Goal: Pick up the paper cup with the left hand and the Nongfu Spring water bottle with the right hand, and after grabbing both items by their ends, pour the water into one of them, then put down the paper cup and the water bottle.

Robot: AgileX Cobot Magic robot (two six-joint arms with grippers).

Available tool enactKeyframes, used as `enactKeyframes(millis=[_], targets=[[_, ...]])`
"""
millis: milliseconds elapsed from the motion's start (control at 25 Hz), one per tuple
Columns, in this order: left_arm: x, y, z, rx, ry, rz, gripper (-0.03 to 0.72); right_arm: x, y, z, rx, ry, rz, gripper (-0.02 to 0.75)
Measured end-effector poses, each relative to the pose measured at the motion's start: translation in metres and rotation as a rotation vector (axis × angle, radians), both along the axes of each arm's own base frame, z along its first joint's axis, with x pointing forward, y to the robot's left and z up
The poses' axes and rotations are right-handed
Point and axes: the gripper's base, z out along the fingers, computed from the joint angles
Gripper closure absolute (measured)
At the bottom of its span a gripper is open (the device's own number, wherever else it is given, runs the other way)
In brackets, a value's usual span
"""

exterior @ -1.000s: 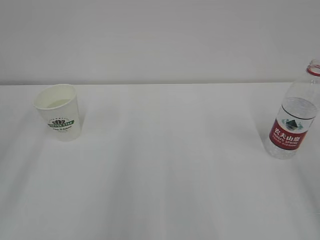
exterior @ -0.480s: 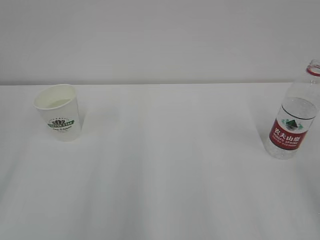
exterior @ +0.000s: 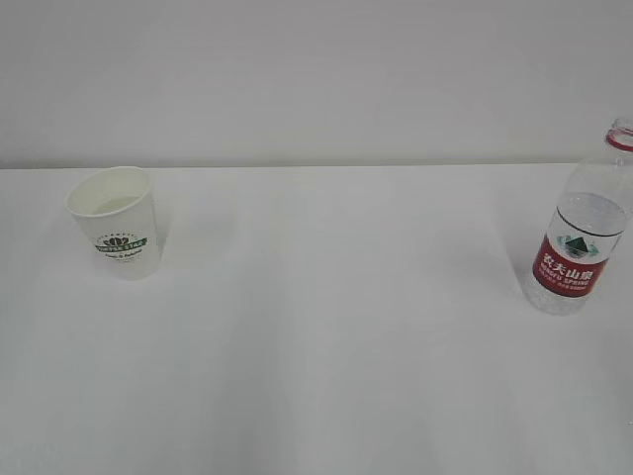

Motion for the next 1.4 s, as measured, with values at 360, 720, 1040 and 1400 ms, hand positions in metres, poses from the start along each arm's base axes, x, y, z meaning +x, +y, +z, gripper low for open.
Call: enactKeyframes(millis=[360,720,1040,1400], targets=[[-0.009,0.005,-0.014,0.052,0.215,0.035,0.223,-0.038,0.008,0.004,-0.047,0.132,0.084,0.148],[-0.020,-0.001,-0.014,0.008,0.345,-0.027,0.223,-0.049,0.009,-0.007,-0.033,0.301,0.098,0.148],[-0.042,-0.002,-0.010,-0.040,0.334,-0.076,0.226,-0.054,0.010,-0.008,-0.033,0.281,0.103,0.148],[-0.068,-0.003,-0.015,-0.077,0.276,-0.120,0.228,-0.054,0.010,-0.008,-0.030,0.279,0.106,0.149]])
